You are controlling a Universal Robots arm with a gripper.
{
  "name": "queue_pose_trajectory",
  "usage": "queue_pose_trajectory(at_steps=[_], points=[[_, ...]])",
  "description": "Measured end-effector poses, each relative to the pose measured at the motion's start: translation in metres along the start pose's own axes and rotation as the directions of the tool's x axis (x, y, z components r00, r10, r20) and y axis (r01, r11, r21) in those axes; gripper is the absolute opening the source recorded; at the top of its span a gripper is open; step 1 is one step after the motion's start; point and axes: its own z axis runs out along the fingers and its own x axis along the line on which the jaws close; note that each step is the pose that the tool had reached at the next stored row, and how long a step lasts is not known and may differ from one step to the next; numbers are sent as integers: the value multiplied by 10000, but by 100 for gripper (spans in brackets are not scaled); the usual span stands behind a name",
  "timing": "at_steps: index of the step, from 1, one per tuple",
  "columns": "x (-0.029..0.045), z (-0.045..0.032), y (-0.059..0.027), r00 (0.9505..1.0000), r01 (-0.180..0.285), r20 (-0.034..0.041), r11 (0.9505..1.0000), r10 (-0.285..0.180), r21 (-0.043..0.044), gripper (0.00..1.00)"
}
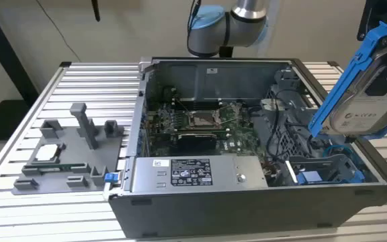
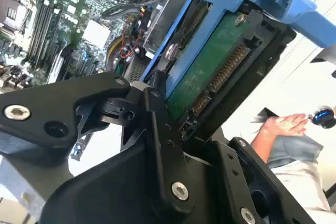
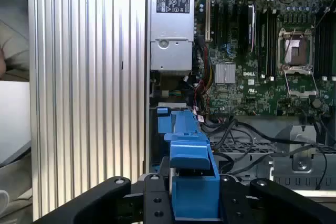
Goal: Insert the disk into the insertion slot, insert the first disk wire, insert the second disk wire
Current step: 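Insert the disk into the insertion slot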
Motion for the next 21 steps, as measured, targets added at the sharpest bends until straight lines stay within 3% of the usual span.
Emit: queue_pose_trajectory(at_steps=[9,12,16,21], points=[[0,0,0,10000,0,0,10000,0,2,0],[0,14,0,10000,-6,2,10000,6,48,0],[0,52,-1,10000,-25,3,9999,25,132,0],[0,138,-4,10000,-44,5,9998,44,170,0]])
